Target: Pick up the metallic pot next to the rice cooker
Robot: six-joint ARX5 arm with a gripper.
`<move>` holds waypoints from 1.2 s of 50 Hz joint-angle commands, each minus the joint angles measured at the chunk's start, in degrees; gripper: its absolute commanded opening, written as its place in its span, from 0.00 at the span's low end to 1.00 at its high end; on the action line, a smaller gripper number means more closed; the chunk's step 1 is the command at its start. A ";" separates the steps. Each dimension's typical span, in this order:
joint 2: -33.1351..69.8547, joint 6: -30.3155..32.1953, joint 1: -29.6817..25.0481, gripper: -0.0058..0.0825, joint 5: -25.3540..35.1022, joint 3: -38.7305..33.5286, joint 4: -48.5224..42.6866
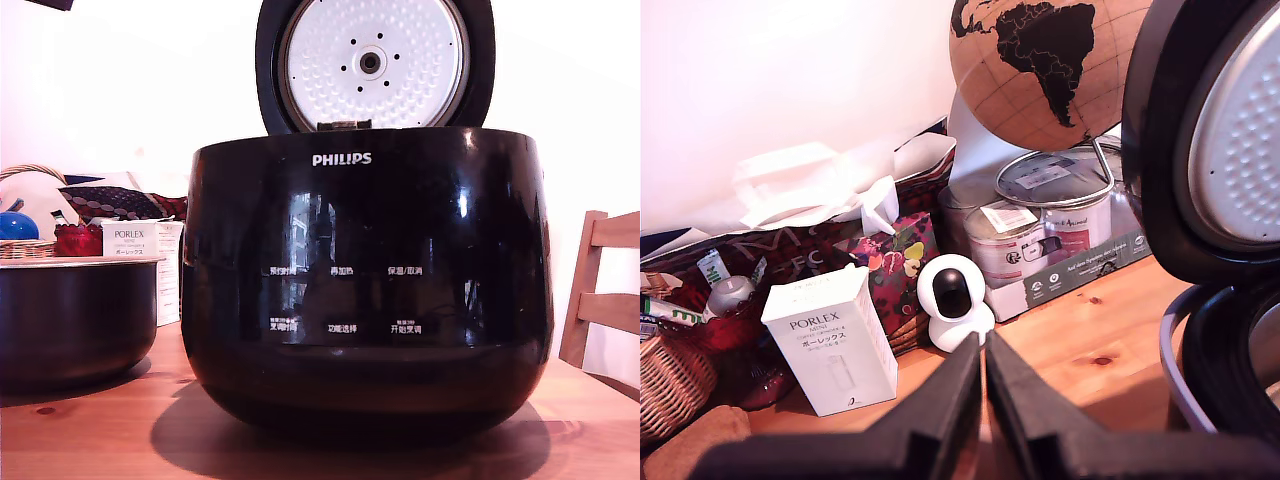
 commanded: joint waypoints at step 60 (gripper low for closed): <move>-1.90 33.07 0.50 0.39 4.48 14.93 -56.98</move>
